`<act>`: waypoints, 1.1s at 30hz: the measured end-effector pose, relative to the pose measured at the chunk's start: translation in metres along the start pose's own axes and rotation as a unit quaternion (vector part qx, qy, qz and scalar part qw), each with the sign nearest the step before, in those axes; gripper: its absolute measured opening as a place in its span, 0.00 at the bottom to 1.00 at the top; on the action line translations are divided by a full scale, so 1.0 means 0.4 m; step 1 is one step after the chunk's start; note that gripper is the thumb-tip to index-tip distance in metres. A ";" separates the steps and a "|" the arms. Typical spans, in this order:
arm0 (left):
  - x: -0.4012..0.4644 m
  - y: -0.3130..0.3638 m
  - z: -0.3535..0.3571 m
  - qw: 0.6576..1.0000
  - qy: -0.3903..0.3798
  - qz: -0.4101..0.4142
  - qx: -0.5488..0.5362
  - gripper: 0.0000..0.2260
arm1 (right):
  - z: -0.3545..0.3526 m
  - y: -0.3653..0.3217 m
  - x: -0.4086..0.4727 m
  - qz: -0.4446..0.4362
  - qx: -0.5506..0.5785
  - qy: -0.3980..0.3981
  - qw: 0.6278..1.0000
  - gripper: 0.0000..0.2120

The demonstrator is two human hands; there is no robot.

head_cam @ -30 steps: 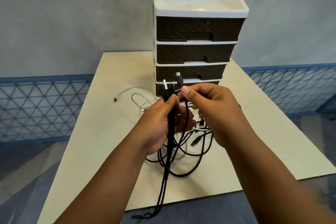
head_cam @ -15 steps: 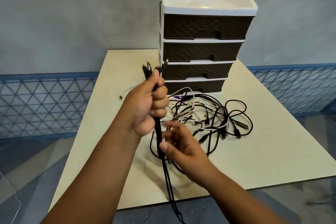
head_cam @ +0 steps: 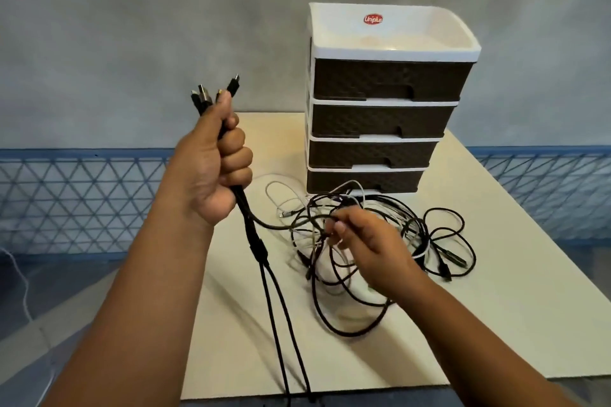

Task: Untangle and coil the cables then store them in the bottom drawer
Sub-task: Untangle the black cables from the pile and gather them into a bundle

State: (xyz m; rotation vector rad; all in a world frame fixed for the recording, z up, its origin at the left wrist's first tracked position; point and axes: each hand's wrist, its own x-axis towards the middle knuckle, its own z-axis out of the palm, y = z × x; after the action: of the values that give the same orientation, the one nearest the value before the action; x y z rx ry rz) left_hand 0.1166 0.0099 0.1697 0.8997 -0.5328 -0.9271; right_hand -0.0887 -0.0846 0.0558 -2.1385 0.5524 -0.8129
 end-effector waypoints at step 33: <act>-0.024 0.020 0.105 0.995 -0.082 0.048 0.037 0.05 | -0.079 0.002 0.150 0.101 -0.128 0.079 0.983 0.12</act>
State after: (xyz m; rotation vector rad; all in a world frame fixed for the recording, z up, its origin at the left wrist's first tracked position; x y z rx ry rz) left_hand 0.0847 0.0025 0.1989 0.8621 -0.7493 -0.9020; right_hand -0.0688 -0.1377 0.0930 -2.2119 0.9871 -0.8392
